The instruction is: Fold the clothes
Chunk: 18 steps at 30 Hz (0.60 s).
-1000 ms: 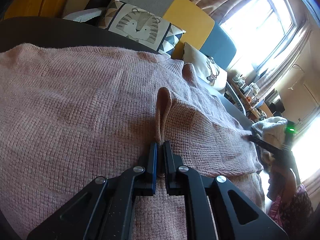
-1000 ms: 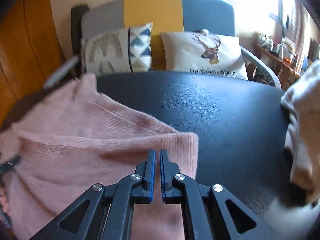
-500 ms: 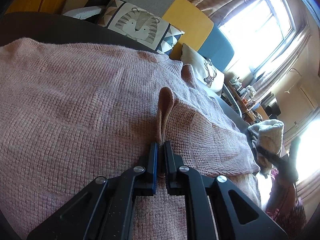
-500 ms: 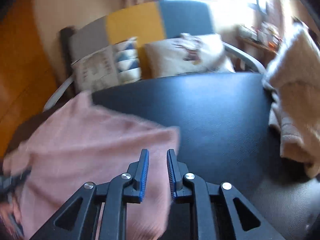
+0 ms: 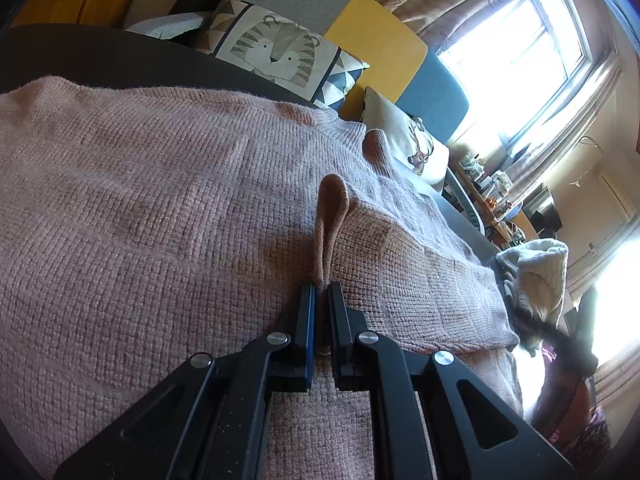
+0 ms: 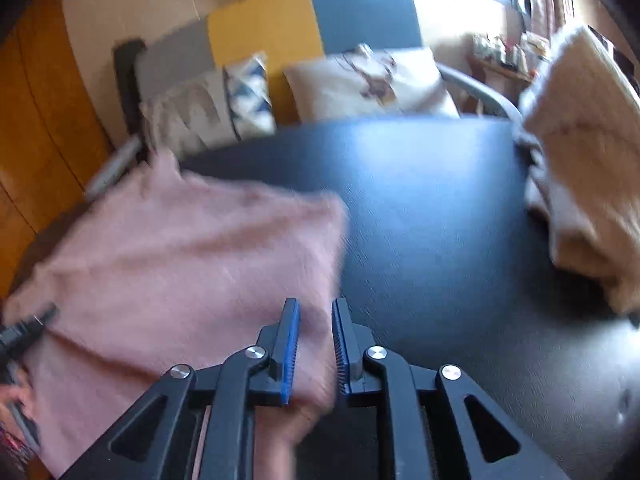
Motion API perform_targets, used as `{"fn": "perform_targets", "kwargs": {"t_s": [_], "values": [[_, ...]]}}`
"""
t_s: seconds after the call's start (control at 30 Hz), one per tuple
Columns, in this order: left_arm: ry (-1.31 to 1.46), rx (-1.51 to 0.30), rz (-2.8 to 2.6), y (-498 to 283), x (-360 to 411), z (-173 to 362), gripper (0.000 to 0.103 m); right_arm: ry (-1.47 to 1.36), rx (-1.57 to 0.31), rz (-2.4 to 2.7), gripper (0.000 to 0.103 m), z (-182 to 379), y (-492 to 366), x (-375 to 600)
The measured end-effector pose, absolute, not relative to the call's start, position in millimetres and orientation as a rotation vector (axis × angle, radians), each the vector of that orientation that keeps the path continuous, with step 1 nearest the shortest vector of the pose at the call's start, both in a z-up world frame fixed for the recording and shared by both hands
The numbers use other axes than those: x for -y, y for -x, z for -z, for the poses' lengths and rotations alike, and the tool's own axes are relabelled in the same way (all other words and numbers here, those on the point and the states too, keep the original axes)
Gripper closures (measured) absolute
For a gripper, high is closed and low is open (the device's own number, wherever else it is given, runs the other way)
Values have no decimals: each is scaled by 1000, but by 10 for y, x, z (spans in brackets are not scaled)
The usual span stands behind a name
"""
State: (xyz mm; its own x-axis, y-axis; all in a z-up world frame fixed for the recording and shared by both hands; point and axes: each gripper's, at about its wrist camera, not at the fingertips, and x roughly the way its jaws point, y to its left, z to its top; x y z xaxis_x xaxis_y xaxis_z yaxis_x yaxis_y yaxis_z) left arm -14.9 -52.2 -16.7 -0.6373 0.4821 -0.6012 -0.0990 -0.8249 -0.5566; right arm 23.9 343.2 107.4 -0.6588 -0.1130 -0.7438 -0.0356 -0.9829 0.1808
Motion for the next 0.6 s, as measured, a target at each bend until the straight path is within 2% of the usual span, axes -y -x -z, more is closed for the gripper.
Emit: {"fn": "perform_targets", "kwargs": {"t_s": [0.23, 0.3, 0.43, 0.6], "values": [[1113, 696, -2482, 142, 505, 161, 95, -1385, 49, 2738, 87, -919, 484, -3037], [1112, 690, -2485, 144, 500, 159, 95, -1409, 17, 2758, 91, -820, 581, -3069], [1110, 682, -2488, 152, 492, 156, 94, -1437, 175, 2825, 92, -785, 634, -3307], [1109, 684, -2487, 156, 504, 159, 94, -1377, 252, 2807, 91, -983, 463, -3027]]}}
